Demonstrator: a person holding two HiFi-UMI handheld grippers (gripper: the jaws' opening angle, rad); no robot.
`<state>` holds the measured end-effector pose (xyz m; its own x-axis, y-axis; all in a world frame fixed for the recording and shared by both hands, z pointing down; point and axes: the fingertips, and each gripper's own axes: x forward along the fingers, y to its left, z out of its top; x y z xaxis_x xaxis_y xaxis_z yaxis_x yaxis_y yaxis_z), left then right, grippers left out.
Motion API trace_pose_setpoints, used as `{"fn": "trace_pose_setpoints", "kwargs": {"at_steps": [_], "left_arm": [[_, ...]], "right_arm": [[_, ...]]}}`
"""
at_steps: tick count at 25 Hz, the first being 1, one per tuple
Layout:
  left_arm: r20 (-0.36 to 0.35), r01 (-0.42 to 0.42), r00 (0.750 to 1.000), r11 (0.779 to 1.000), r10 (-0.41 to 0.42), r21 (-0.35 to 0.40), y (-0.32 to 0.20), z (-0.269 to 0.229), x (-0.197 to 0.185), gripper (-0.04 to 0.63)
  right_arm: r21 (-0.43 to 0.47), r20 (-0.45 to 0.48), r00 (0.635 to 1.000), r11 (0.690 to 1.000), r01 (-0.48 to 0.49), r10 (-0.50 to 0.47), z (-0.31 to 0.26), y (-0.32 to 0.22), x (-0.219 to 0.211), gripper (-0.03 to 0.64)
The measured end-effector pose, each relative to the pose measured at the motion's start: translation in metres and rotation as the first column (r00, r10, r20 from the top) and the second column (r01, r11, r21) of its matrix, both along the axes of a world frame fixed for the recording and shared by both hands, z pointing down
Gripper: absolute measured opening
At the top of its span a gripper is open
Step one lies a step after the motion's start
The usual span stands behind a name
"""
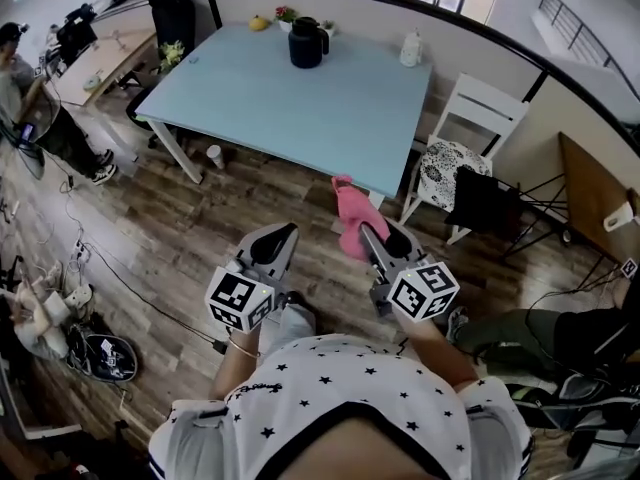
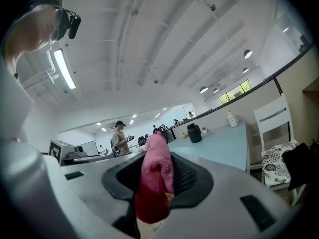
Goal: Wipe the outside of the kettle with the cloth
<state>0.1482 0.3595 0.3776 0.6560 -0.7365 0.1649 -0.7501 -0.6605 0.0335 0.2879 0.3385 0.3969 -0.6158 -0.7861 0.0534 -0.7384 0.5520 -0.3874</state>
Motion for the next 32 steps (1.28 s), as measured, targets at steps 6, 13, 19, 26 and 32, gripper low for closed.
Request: {"fn": "trace_pose_setpoints", "kwargs": {"at_steps": [6,13,19,26,32], "left_arm": [[-0.012,-0.005,1.000,1.000,0.005,-0.003,-0.044,-0.002,-0.027,0.034],[-0.024,-0.036,0.999,0.999,0.036,-0.008,-0.087,-0.001,-0.054,0.034],[-0.031,-0.048,0.998,0.999,0.048,-0.015,-0.127,0.005,-0.081,0.034],[-0.030,-0.034,0.999,0.999,0.034,-0.005,-0.153,0.007,-0.123,0.034],[-0.030,0.018,0.999,1.000,-0.018,-0.022,-0.158,0.016,-0.156,0.034]], "right_arm": [[-0.013,-0.005,1.000,1.000,-0.021,0.020,-0.001,-0.043,-0.024,0.135],[-0.024,-0.010,0.999,0.998,-0.054,0.053,-0.002,-0.085,-0.051,0.134],[-0.039,-0.014,0.996,0.995,-0.091,0.091,0.003,-0.120,-0.070,0.135],[-0.042,-0.008,0.995,0.994,-0.103,0.103,0.006,-0.151,-0.104,0.135],[-0.050,-0.006,0.998,0.997,-0.064,0.064,0.010,-0.163,-0.133,0.135]]}}
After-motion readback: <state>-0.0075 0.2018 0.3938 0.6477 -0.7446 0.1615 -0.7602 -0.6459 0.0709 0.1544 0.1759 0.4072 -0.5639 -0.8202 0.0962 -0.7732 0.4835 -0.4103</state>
